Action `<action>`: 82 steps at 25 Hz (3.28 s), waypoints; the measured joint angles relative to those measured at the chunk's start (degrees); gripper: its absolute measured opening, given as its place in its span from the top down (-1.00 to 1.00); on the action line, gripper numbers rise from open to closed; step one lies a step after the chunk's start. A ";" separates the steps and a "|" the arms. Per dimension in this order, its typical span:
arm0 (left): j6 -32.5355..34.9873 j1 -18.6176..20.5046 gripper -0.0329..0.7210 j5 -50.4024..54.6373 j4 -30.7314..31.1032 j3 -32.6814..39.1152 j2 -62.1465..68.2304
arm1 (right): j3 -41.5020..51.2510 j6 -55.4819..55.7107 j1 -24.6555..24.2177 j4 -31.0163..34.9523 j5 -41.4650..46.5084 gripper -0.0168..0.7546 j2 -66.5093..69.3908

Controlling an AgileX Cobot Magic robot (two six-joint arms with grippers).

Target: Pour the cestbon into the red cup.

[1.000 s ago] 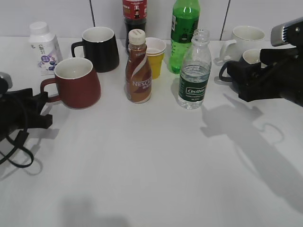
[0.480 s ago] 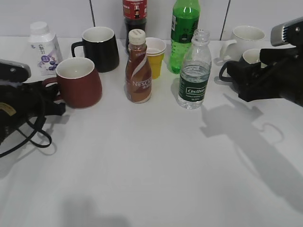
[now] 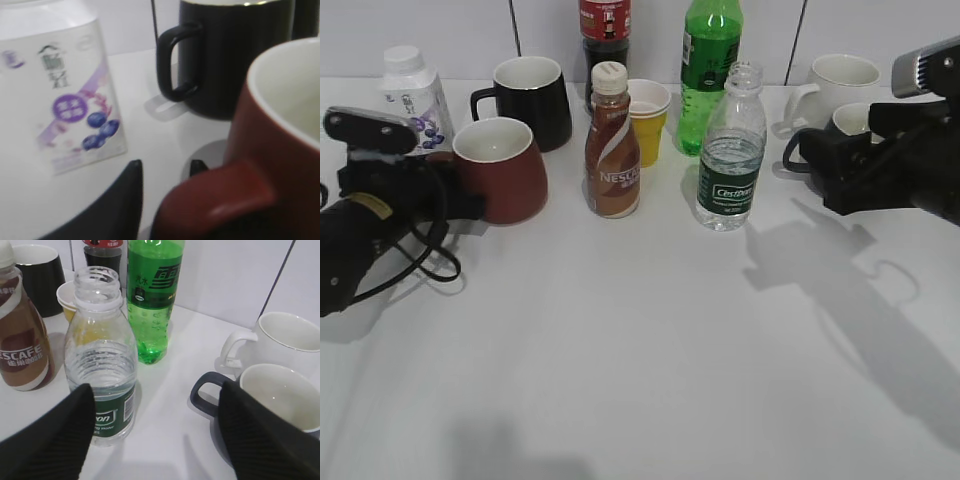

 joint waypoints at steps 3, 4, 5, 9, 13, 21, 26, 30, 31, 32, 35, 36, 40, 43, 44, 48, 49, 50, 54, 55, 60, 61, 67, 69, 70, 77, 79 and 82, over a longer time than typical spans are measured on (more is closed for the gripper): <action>-0.06 0.00 0.56 0.06 0.97 -2.16 1.30 | 0.00 0.04 0.00 0.00 0.06 -0.53 0.00; -0.01 0.00 0.69 0.21 1.06 -2.54 1.52 | 0.00 0.23 0.00 0.00 0.10 -0.53 0.00; -0.01 0.00 0.71 0.15 1.28 -2.90 1.60 | 0.00 0.58 0.00 0.00 0.10 -0.53 0.05; 0.06 0.00 0.71 0.19 1.53 -2.89 1.56 | 0.00 6.24 0.00 -5.13 0.10 -0.53 1.65; 0.36 0.00 0.71 2.19 1.72 0.68 -2.81 | 0.00 13.44 0.00 -15.78 -4.10 -0.57 5.68; 0.38 -0.27 0.72 5.82 2.33 9.62 -19.88 | -3.44 16.17 0.00 -17.10 -11.41 -0.65 19.65; 0.38 -0.56 0.72 15.84 8.75 12.09 -25.78 | -8.54 18.44 0.00 -15.05 -15.01 -0.65 28.33; 0.43 -3.38 0.72 20.71 11.10 12.69 -28.67 | -12.05 18.63 0.00 -14.85 -17.07 -0.64 32.67; 0.43 -4.38 0.72 21.37 11.16 12.69 -29.13 | -12.96 18.63 0.00 -14.89 -17.26 -0.64 33.53; 0.37 -5.44 0.72 21.87 11.20 12.69 -29.60 | -13.92 18.65 0.00 -14.89 -17.37 -0.63 34.21; 0.37 -8.77 0.72 23.04 11.22 12.69 -29.91 | -16.38 18.59 0.00 -14.89 -17.63 -0.58 36.43; 0.37 -9.77 0.72 23.52 11.27 12.69 -29.91 | -17.03 18.47 0.00 -14.89 -17.63 -0.54 37.05; 0.37 -13.97 0.72 23.97 11.40 12.69 -29.91 | -18.34 17.92 0.00 -14.84 -17.75 -0.32 38.16; 0.37 -16.49 0.72 23.95 11.40 12.69 -29.91 | -18.52 15.81 0.00 -14.89 -17.75 -0.28 38.34; 0.37 -17.24 0.72 23.95 11.40 12.69 -29.91 | -18.52 15.25 0.00 -14.89 -17.96 -0.28 38.41; 0.37 -18.60 0.72 23.88 11.59 12.69 -29.80 | -18.52 10.79 0.00 -13.57 -18.89 -0.28 38.54; 0.37 -18.62 0.72 23.59 11.63 12.69 -29.64 | -18.52 8.44 0.00 -12.96 -19.40 -0.28 38.61; 0.37 -18.62 0.72 23.05 11.66 12.69 -29.23 | -18.52 5.45 0.00 -12.13 -20.15 -0.28 38.75; 0.26 -18.62 0.72 20.20 11.60 12.24 -26.35 | -18.52 -7.14 0.00 -9.48 -25.36 -0.28 39.04; 0.26 -18.62 0.72 20.09 11.60 11.66 -25.44 | -18.52 -10.33 0.00 -9.02 -26.69 -0.28 39.04; 0.26 -18.62 0.72 19.09 11.72 7.34 -20.43 | -18.52 -19.57 0.00 -8.71 -34.34 -0.28 39.04; 0.26 -18.62 0.72 18.75 11.78 6.72 -19.43 | -18.52 -20.03 0.00 -8.93 -34.59 -0.28 39.04; 0.20 -18.62 0.72 15.24 14.65 4.58 -15.59 | -18.52 -20.83 0.00 -14.51 -34.74 -0.28 38.91; 0.20 -18.62 0.72 14.69 15.04 4.38 -14.99 | -18.52 -21.58 0.00 -16.35 -34.74 -0.28 38.27; 0.14 -18.62 0.72 14.53 15.22 4.37 -14.85 | -18.52 -22.66 0.00 -16.67 -34.68 -0.28 37.74; 0.14 -18.62 0.72 13.70 16.12 4.30 -13.60 | -16.67 -34.88 0.00 -17.39 -32.87 -0.28 32.06; 0.14 -18.62 0.72 13.10 16.31 4.25 -12.72 | -15.96 -38.74 0.00 -17.45 -31.57 -0.28 30.78; 0.14 -18.62 0.72 12.47 16.84 4.25 -11.33 | -15.26 -43.45 0.00 -17.49 -31.02 -0.28 30.04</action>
